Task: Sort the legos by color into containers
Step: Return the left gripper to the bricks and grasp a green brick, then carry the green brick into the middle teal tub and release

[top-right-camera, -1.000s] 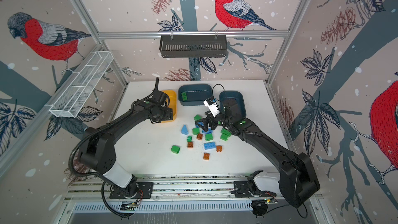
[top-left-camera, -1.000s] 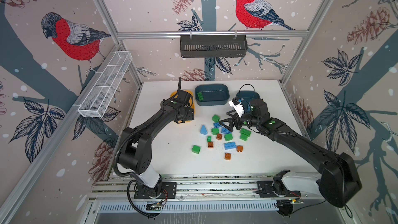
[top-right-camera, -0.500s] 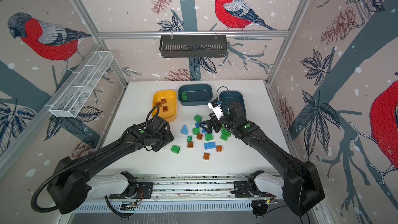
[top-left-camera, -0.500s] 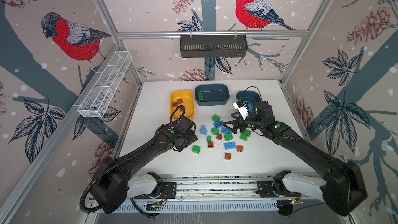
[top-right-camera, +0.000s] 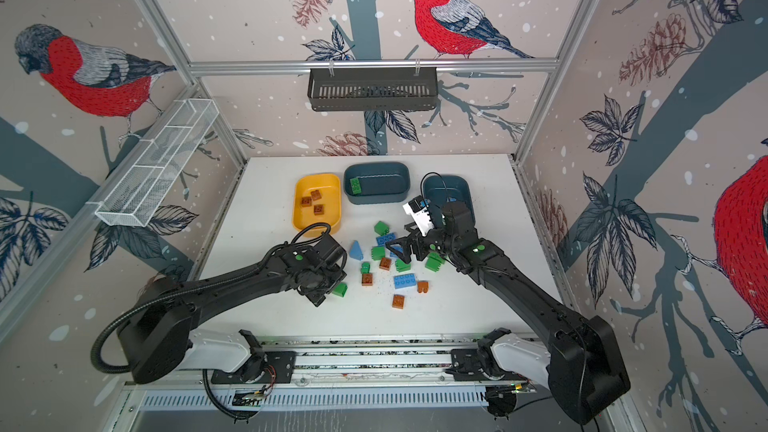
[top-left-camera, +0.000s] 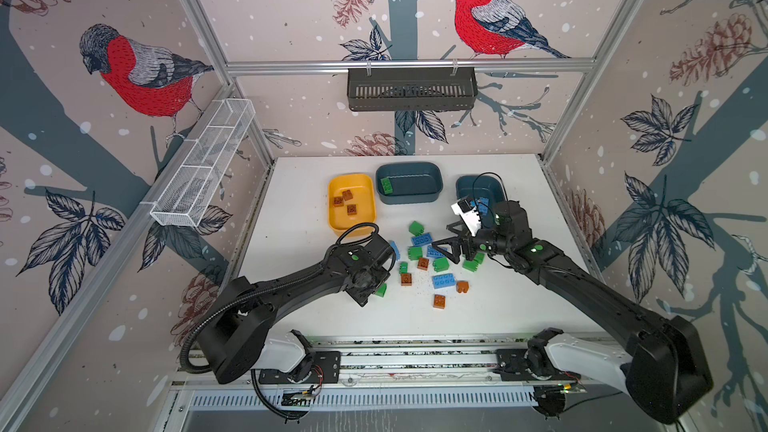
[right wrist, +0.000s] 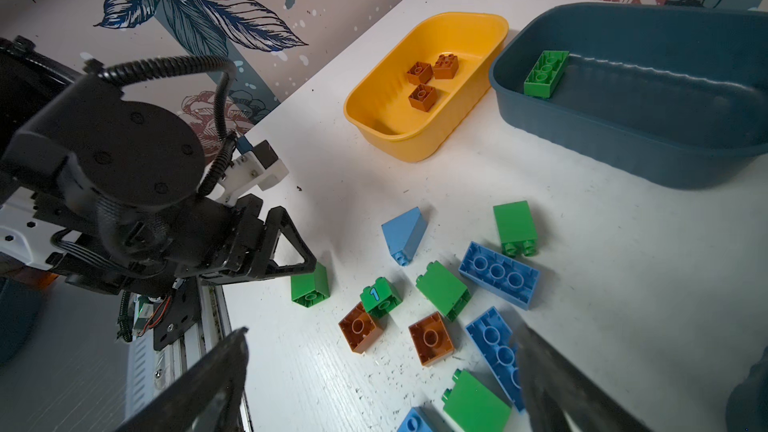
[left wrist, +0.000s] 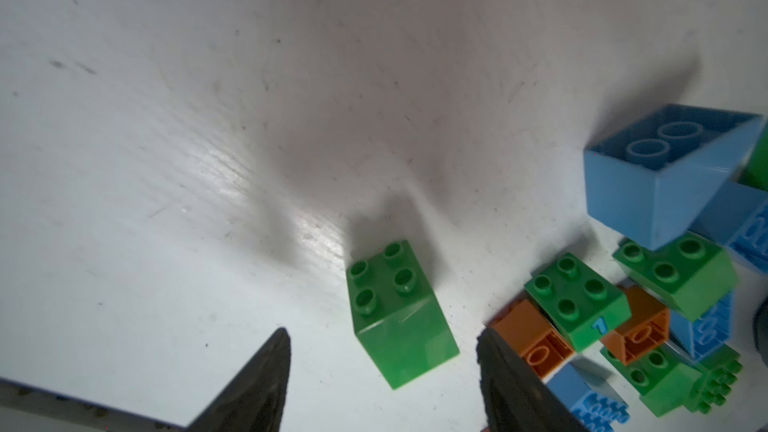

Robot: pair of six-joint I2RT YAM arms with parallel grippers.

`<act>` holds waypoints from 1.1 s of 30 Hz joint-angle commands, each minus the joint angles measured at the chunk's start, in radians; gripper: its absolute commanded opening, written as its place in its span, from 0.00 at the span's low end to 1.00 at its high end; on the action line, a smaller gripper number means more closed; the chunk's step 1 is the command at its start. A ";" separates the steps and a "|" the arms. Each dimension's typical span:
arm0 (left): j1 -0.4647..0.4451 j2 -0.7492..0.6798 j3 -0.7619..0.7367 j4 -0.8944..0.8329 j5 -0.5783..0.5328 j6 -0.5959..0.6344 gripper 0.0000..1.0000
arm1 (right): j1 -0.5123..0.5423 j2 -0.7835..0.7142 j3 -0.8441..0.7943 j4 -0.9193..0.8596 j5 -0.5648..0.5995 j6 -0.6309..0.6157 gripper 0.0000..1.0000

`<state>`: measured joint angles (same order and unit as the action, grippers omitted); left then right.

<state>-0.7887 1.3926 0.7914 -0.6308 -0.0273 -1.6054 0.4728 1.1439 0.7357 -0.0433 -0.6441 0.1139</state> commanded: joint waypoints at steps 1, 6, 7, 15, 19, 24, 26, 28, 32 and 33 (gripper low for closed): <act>-0.008 0.036 0.005 0.045 -0.003 -0.063 0.71 | -0.001 -0.010 -0.012 0.039 -0.019 0.016 0.99; -0.014 0.121 0.018 0.068 0.006 -0.068 0.68 | 0.000 -0.024 -0.028 0.039 -0.038 0.018 1.00; -0.015 0.129 0.013 0.079 0.012 -0.072 0.66 | -0.001 -0.027 -0.031 0.037 -0.040 0.018 1.00; -0.016 0.150 0.066 0.038 -0.012 -0.050 0.32 | -0.005 -0.052 -0.048 0.012 -0.039 0.010 0.99; -0.005 0.147 0.186 -0.070 -0.098 0.041 0.31 | -0.013 -0.052 -0.052 0.021 -0.037 0.016 0.99; 0.054 0.184 0.397 -0.121 -0.178 0.263 0.30 | -0.021 -0.041 -0.036 0.034 -0.039 0.018 1.00; 0.094 0.203 0.453 -0.101 -0.184 0.359 0.29 | -0.027 -0.037 -0.026 0.036 -0.039 0.016 0.99; 0.134 0.226 0.497 -0.047 -0.172 0.455 0.29 | -0.036 -0.034 -0.018 0.035 -0.039 0.011 0.99; 0.207 0.325 0.605 0.031 -0.149 0.620 0.28 | -0.056 -0.024 -0.003 0.031 -0.040 -0.004 0.99; 0.228 0.358 0.640 0.037 -0.135 0.652 0.28 | -0.062 -0.020 0.003 0.033 -0.040 -0.005 0.99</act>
<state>-0.5949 1.7027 1.3762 -0.6437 -0.1600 -1.1275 0.4191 1.1187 0.7235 -0.0441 -0.6746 0.1268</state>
